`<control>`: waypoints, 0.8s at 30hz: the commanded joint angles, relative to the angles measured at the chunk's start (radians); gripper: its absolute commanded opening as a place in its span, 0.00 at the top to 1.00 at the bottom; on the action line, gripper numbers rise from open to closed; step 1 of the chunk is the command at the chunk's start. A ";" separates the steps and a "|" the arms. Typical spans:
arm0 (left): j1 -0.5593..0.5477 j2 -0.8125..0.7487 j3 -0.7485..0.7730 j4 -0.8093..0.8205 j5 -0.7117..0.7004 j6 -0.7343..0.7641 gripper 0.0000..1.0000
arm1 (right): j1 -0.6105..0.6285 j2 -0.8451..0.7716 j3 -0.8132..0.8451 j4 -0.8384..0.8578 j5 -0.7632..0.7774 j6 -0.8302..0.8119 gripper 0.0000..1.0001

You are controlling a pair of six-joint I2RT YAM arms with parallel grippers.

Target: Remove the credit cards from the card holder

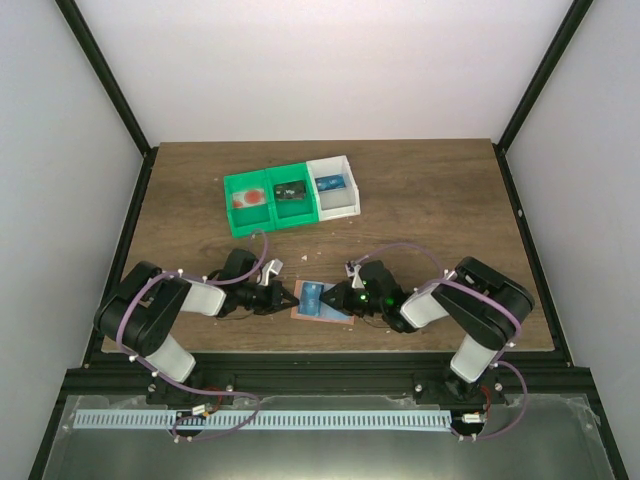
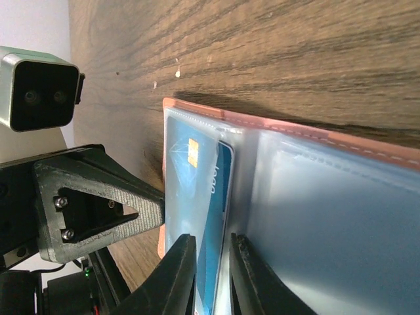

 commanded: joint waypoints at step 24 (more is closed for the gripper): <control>-0.014 0.062 -0.026 -0.079 -0.142 0.011 1.00 | -0.002 0.047 0.012 0.036 -0.005 -0.041 0.84</control>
